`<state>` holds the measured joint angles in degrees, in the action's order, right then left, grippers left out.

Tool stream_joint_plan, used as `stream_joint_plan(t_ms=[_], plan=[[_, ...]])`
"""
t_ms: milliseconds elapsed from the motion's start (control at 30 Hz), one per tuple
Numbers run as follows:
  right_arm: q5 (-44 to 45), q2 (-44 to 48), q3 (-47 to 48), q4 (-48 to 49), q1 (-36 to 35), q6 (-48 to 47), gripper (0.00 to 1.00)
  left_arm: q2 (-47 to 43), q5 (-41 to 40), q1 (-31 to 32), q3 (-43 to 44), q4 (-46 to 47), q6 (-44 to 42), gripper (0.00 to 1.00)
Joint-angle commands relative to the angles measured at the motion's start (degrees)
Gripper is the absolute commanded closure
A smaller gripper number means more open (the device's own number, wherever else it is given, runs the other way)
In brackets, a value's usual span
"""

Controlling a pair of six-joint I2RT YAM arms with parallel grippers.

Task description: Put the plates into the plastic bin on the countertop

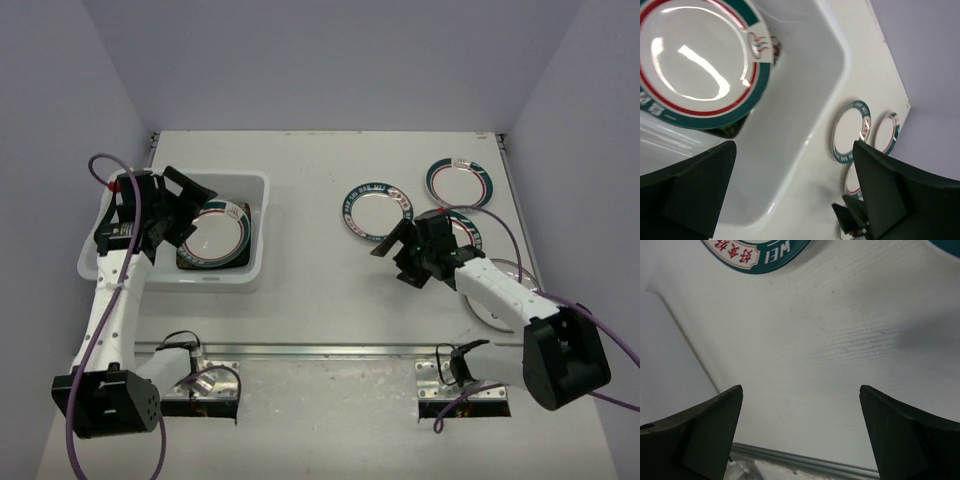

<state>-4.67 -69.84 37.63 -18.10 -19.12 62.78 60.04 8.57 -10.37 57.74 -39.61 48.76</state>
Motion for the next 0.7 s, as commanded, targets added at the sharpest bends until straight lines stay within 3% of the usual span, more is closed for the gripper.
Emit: stream_joint_plan(t_ms=[0, 167, 333, 433, 533, 667], plan=[[13.51, -4.02, -5.96, 22.08, -5.76, 21.12, 0.01, -3.62, 6.0, 8.11, 2.37, 4.1, -4.47, 0.0], [21.5, -12.1, -11.18, 40.78, -7.09, 32.78, 0.02, -7.9, 9.71, 11.95, -0.98, 5.64, -5.41, 0.0], [26.05, -18.8, -8.56, 42.77, -6.96, 35.81, 0.02, -11.07, 7.15, 11.96, 0.09, 1.35, -9.22, 0.0], [26.89, -23.89, -9.12, 44.73, -6.17, 41.5, 0.04, -10.62, 9.82, 11.96, 0.18, 0.41, -9.59, 0.0], [26.79, -27.42, -8.09, 43.24, -6.12, 46.57, 0.12, -11.24, 9.54, 12.12, 0.79, -0.86, -9.77, 0.0], [27.13, -30.48, -8.61, 41.33, -6.45, 54.36, 0.32, -11.97, 7.47, 13.65, 2.08, -2.76, -10.41, 0.0]])
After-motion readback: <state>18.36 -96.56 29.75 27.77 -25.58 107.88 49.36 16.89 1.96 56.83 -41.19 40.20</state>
